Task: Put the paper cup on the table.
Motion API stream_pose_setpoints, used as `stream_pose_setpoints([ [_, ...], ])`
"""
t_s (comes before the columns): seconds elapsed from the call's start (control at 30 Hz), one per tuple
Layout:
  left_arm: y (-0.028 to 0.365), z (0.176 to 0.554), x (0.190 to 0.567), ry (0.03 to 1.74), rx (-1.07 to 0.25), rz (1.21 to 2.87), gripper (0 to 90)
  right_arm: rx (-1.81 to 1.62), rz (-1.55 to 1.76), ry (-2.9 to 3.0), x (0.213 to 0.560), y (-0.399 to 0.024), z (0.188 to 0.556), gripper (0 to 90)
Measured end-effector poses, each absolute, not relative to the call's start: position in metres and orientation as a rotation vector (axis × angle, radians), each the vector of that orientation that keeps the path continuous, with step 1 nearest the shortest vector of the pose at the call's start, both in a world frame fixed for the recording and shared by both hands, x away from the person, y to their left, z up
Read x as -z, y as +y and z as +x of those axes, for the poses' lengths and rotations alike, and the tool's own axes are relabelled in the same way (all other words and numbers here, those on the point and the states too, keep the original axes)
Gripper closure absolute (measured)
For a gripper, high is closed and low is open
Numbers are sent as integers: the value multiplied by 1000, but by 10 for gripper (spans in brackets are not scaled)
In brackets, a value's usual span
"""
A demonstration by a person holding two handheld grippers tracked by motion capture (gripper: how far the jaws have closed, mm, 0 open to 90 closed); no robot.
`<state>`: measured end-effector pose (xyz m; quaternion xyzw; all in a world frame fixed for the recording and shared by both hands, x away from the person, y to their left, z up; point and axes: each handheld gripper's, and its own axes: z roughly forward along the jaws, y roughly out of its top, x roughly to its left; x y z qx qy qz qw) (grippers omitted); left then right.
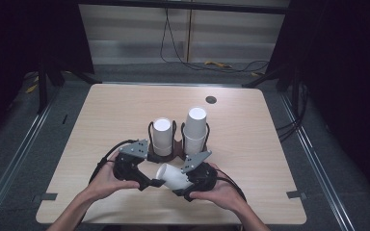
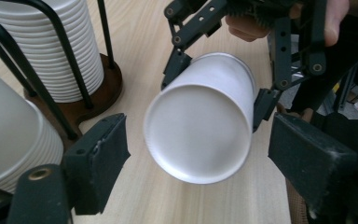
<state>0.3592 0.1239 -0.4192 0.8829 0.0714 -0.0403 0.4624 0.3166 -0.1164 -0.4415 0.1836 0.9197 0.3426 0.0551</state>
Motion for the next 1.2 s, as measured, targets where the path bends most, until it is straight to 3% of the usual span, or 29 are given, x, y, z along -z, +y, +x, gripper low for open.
stream_pose_setpoints([
  [0.17,124,358,418,163,103,2171,184,-1050,554,2788,441,-116,317,269],
  [0.4,123,357,417,165,107,2189,266,-1002,524,2814,435,-114,319,269],
  [1.2,112,357,430,158,127,2310,232,-803,443,2881,435,-102,320,270],
])
